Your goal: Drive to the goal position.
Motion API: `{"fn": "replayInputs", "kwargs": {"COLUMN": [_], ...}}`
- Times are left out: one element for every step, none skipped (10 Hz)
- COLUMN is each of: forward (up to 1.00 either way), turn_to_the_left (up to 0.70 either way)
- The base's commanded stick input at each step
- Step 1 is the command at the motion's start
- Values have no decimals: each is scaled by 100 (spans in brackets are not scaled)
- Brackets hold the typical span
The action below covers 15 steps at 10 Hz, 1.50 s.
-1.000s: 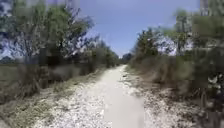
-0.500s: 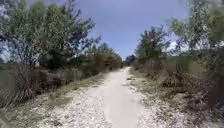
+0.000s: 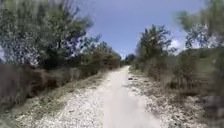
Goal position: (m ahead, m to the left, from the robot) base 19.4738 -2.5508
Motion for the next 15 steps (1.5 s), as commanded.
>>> {"fn": "replayInputs", "kwargs": {"forward": [50, 50, 50, 50, 50, 50, 50, 50, 50, 50, 50, 50, 50, 50, 50], "turn_to_the_left": [0, 0, 0, 0, 0, 0, 0, 0, 0, 0, 0, 0, 0, 0, 0]}}
